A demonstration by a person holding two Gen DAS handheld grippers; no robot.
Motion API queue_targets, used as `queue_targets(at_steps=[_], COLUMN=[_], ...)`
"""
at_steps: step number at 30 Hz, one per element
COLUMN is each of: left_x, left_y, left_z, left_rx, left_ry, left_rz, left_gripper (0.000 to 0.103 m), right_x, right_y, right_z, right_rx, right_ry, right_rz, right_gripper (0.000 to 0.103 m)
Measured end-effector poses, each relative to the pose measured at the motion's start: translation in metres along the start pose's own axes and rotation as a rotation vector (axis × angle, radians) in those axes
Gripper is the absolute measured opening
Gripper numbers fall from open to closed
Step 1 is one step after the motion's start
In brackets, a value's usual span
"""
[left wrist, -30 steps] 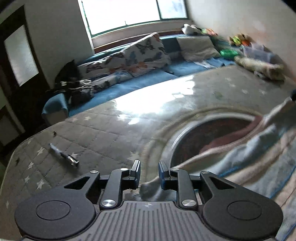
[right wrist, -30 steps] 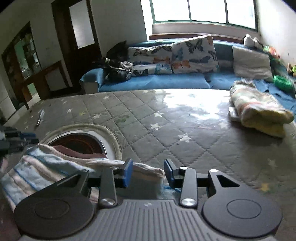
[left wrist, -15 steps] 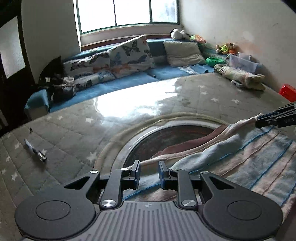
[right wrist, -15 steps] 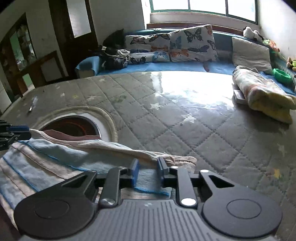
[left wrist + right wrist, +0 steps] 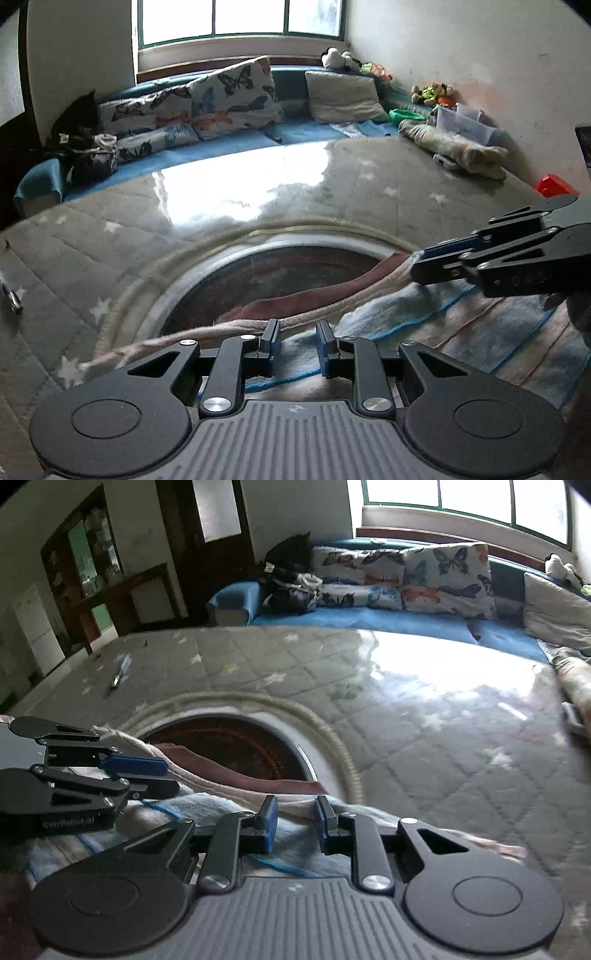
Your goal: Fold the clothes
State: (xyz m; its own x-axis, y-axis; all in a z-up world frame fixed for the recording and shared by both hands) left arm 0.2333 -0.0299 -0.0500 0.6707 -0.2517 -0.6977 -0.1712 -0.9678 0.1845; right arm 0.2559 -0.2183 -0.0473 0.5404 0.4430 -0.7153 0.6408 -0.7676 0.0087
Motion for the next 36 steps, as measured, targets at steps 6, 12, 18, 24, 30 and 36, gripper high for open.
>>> queue_targets(at_steps=[6,12,18,24,30,36], left_x=[-0.004,0.002,-0.008,0.0,0.003,0.003], left_y=[-0.013,-0.017,-0.005,-0.01,-0.014,-0.014], left_z=[-0.007,-0.007,-0.009,-0.006,-0.006,-0.004], left_rx=[-0.056,-0.058,-0.052,-0.064,-0.077,-0.087], left_ry=[0.02,0.019,0.032,0.019,0.024,0.039], left_rz=[0.008,-0.004,0.027,0.019,0.01,-0.003], left_gripper=[0.024,0.023,0.023,0.023,0.023,0.023], right_x=[0.008,0.014,0.013,0.018,0.001,-0.026], right_y=[-0.004,-0.023,-0.045,-0.065,-0.082,-0.098], right_z=[-0.004,-0.005,-0.01,-0.004,0.011,0.039], right_rx=[-0.003,-0.072,-0.137,-0.192,-0.236,-0.265], right_ry=[0.004,-0.001,0.035,0.015,0.01,-0.004], right_rz=[0.017,-0.033,-0.041,-0.102,-0.139,-0.173], right_gripper=[0.021,0.022,0.026,0.027,0.028,0.029])
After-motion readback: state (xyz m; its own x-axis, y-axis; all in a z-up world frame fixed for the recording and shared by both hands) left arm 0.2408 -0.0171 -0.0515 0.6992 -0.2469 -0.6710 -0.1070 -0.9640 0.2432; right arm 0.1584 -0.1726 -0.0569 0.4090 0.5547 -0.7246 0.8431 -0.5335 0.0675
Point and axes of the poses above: each gripper's, at about its wrist camera, not at the fingertips, and x roughly the way its jaws point, y to its right, z to its underside, the point moved 3 cm from there along x, roughly the way its jaws point, and after that the axes turned 12 degrees about -x, right-handed, at the moved point
